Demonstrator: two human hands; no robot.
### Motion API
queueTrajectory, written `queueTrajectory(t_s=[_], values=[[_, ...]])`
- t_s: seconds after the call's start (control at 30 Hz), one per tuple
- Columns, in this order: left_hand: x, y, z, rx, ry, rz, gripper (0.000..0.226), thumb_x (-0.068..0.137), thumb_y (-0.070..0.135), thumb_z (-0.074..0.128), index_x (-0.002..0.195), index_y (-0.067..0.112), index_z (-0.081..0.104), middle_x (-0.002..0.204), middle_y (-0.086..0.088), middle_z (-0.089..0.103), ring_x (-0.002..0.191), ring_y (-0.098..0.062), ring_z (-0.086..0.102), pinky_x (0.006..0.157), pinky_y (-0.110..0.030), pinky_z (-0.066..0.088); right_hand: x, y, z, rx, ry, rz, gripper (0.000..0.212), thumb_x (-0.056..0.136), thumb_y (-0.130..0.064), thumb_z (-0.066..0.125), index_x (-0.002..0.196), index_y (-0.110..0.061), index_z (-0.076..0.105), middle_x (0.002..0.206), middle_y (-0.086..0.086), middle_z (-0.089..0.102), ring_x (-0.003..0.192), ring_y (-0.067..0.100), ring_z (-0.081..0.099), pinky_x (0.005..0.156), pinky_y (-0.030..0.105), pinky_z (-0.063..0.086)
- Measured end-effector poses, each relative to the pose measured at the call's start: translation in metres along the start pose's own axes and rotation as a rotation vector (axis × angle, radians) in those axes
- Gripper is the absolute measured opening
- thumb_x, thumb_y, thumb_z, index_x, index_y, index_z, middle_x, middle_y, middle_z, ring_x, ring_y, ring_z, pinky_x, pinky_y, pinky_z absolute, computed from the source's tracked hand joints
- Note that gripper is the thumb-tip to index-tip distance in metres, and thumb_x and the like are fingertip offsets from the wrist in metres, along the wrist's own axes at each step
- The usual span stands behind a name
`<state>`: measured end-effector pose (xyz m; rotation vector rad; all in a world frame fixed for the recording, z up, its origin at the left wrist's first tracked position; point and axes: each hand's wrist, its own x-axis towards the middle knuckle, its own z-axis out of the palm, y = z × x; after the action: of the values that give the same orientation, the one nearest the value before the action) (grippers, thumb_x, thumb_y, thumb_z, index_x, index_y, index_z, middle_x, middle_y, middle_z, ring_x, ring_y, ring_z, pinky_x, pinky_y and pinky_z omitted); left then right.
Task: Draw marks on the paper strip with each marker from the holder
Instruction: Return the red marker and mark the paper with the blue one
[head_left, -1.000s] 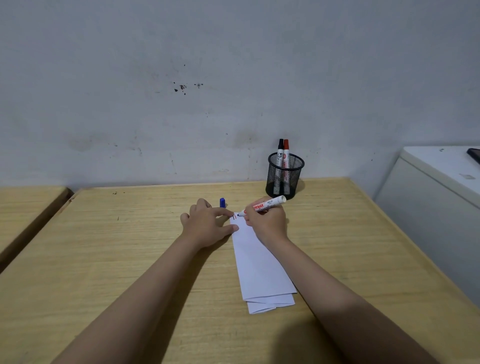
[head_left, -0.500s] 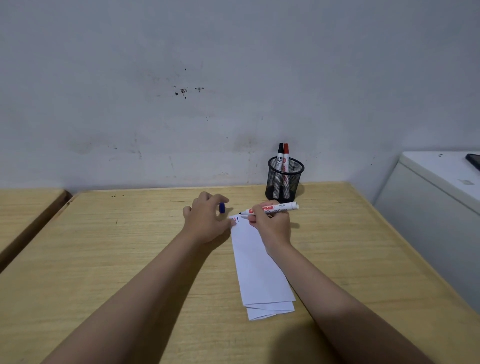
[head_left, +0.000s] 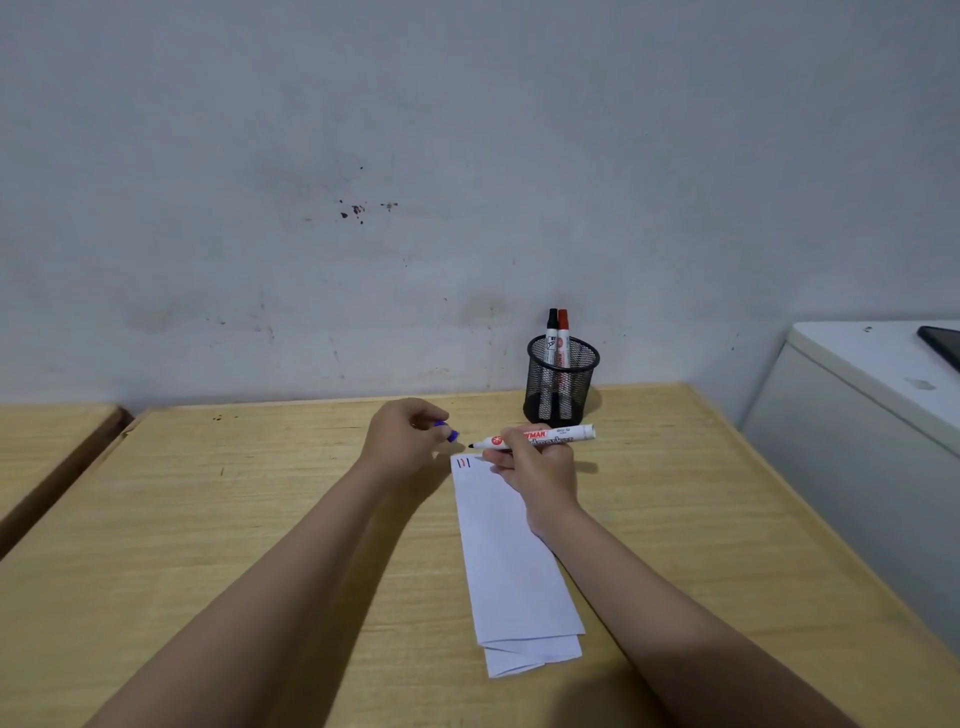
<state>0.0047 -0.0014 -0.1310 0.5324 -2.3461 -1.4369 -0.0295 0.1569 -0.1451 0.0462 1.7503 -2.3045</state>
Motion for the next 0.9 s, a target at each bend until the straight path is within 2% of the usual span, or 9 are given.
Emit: queueTrajectory(t_s=[0.13,0.27,0.47,0.57,0.67,0.77,0.9], values=[[-0.012,0.003,-0.009,-0.317,-0.013,-0.104,0.012,0.08,0.006,0.067,0.092,0.009,0.069,0.084,-0.005,0.069,0.081,-0.019,0.065,0.071,-0.023,0.047,-0.004,-0.004,0.002,0.033,-0.034,-0.012,0.003,0.081,-0.006,0.062,0.084,-0.006,0.063,0.077,0.009,0.074,0.068,0.018,0.073,0.076,0.037,0.053],[-0.024,0.006,-0.011,-0.472,-0.047,-0.175,0.01,0.083,0.007,0.065,0.09,0.014,0.068,0.09,-0.004,0.071,0.09,-0.016,0.068,0.084,-0.03,0.048,-0.01,-0.012,-0.001,0.052,-0.038,-0.064,0.007,0.082,-0.007,0.062,0.076,-0.012,0.064,0.079,0.007,0.073,0.075,0.018,0.073,0.076,0.035,0.051],[-0.038,0.015,-0.002,-0.558,-0.092,-0.17,0.018,0.083,0.006,0.064,0.102,0.005,0.067,0.089,-0.006,0.071,0.081,-0.011,0.069,0.075,-0.022,0.048,-0.021,-0.019,-0.003,0.034,-0.08,-0.158,0.009,0.081,-0.005,0.063,0.075,-0.011,0.063,0.069,0.002,0.072,0.075,0.022,0.074,0.076,0.037,0.05],[-0.043,0.022,0.002,-0.6,-0.129,-0.163,0.02,0.083,0.005,0.064,0.103,0.005,0.066,0.091,-0.007,0.071,0.083,-0.013,0.069,0.07,-0.019,0.05,-0.025,-0.023,-0.004,0.028,-0.105,-0.188,0.003,0.081,-0.005,0.066,0.08,-0.006,0.064,0.071,0.006,0.073,0.072,0.02,0.074,0.077,0.036,0.053],[-0.045,0.03,0.004,-0.689,-0.158,-0.158,0.017,0.083,0.004,0.063,0.099,0.004,0.067,0.084,-0.006,0.071,0.074,-0.01,0.07,0.064,-0.015,0.053,-0.029,-0.028,-0.005,0.042,-0.151,-0.221,0.01,0.083,-0.007,0.069,0.087,0.0,0.064,0.075,0.01,0.073,0.07,0.016,0.072,0.075,0.03,0.056],[-0.046,0.037,0.001,-0.728,-0.152,-0.127,0.01,0.082,0.002,0.063,0.09,0.005,0.069,0.077,-0.005,0.072,0.071,-0.012,0.069,0.067,-0.017,0.055,-0.031,-0.034,-0.006,0.068,-0.182,-0.251,0.009,0.084,-0.008,0.069,0.086,-0.001,0.063,0.077,0.011,0.07,0.067,0.014,0.071,0.073,0.026,0.057],[-0.046,0.049,0.001,-0.689,-0.129,0.002,0.007,0.08,0.0,0.065,0.084,0.004,0.069,0.071,-0.004,0.073,0.067,-0.014,0.069,0.076,-0.02,0.057,-0.033,-0.045,-0.006,0.093,-0.181,-0.306,0.009,0.086,-0.007,0.066,0.088,0.002,0.065,0.075,0.01,0.069,0.065,0.013,0.068,0.072,0.023,0.058]])
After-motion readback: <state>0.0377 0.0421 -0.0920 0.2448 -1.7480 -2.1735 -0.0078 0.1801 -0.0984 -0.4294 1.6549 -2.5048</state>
